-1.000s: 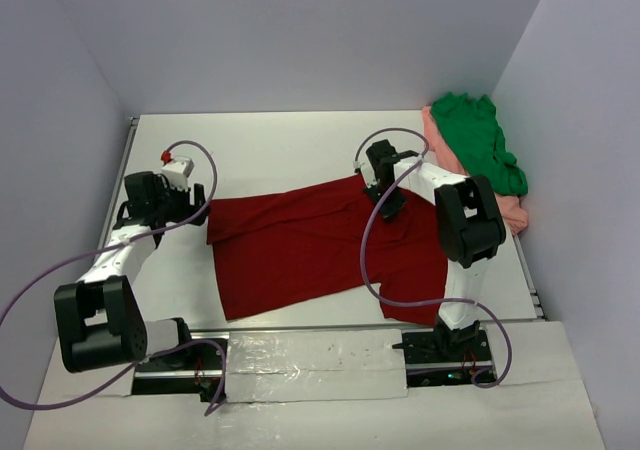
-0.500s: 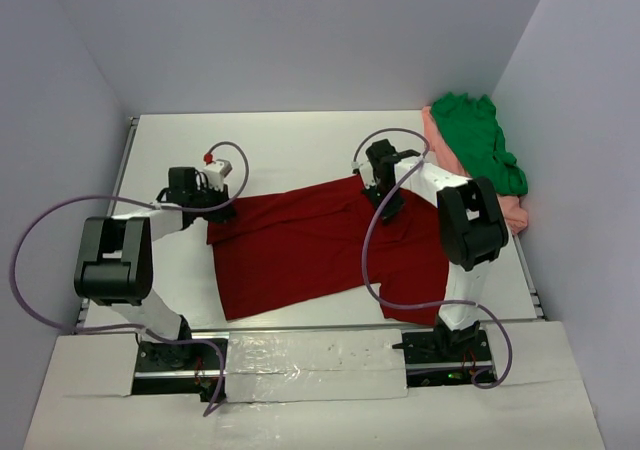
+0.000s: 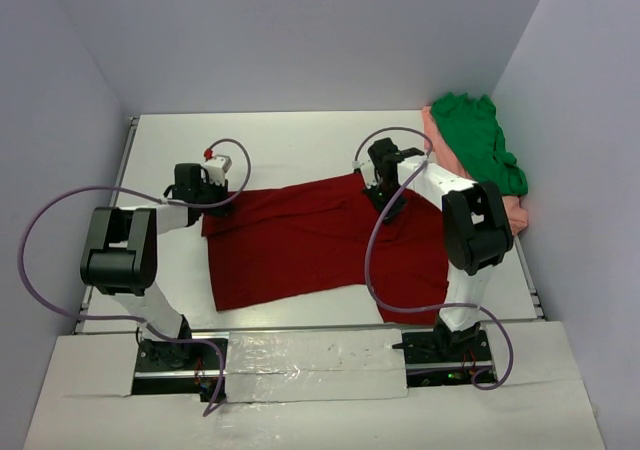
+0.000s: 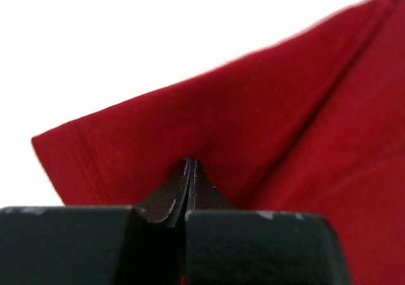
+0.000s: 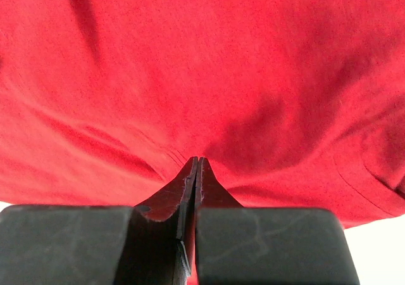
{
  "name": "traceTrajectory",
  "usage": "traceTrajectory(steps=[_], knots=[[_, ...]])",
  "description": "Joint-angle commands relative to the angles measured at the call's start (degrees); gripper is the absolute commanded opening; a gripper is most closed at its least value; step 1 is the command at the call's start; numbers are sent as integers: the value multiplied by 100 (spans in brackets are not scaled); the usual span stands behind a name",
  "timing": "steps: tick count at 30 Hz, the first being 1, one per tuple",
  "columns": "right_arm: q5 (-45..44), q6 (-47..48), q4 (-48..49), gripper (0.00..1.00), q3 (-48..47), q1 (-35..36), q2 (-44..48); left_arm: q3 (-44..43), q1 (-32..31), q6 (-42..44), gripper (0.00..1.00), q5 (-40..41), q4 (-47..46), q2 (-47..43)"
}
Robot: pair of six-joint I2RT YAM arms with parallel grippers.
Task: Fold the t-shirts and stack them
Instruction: Fold the flattened tshirt in 1/3 of the way
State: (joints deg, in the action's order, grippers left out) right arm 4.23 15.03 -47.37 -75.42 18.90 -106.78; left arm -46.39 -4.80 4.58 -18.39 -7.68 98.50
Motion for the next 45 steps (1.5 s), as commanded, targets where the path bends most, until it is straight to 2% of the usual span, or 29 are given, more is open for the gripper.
traceTrajectory(steps=[1, 6, 9, 11, 12, 14, 15, 17, 18, 21, 29, 38, 45], knots=[[174, -9, -193, 0, -228, 53, 351, -300, 5, -124, 0, 995, -313, 222], [377, 175, -27, 1, -219, 123, 430, -494, 5, -80, 0, 970, -181, 381], [482, 474, 402, 16, -9, 351, 579, -406, 5, -36, 1, 793, -242, 293], [264, 685, 910, 21, 158, 683, 702, -406, 5, 7, 3, 689, -164, 266], [132, 747, 1106, 24, 211, 816, 729, -397, 5, 8, 7, 670, -155, 249], [-384, 957, 1510, 25, 299, 1115, 747, -380, 5, 17, 18, 565, -137, 214], [-597, 1037, 1877, 26, 300, 1421, 712, -379, 5, 17, 37, 556, -128, 179], [-1009, 1256, 2448, 27, 300, 1721, 633, -371, 5, -1, 55, 512, -102, 65], [-1090, 1327, 2583, 27, 213, 1966, 493, -362, 5, 8, 68, 530, -111, 12], [-1458, 1538, 3030, 27, -59, 2389, 116, -309, 5, 34, 84, 679, -163, -286], [-2014, 2197, 4385, 27, -315, 3129, -729, -362, 180, 113, 87, 1145, -76, -1218], [-2216, 2593, 4922, 26, -561, 3436, -1450, -204, 690, 131, 88, 1198, 4, -1895], [-2593, 2856, 5308, 23, -571, 3515, -1723, 51, 743, 78, 88, 1189, -145, -2133]])
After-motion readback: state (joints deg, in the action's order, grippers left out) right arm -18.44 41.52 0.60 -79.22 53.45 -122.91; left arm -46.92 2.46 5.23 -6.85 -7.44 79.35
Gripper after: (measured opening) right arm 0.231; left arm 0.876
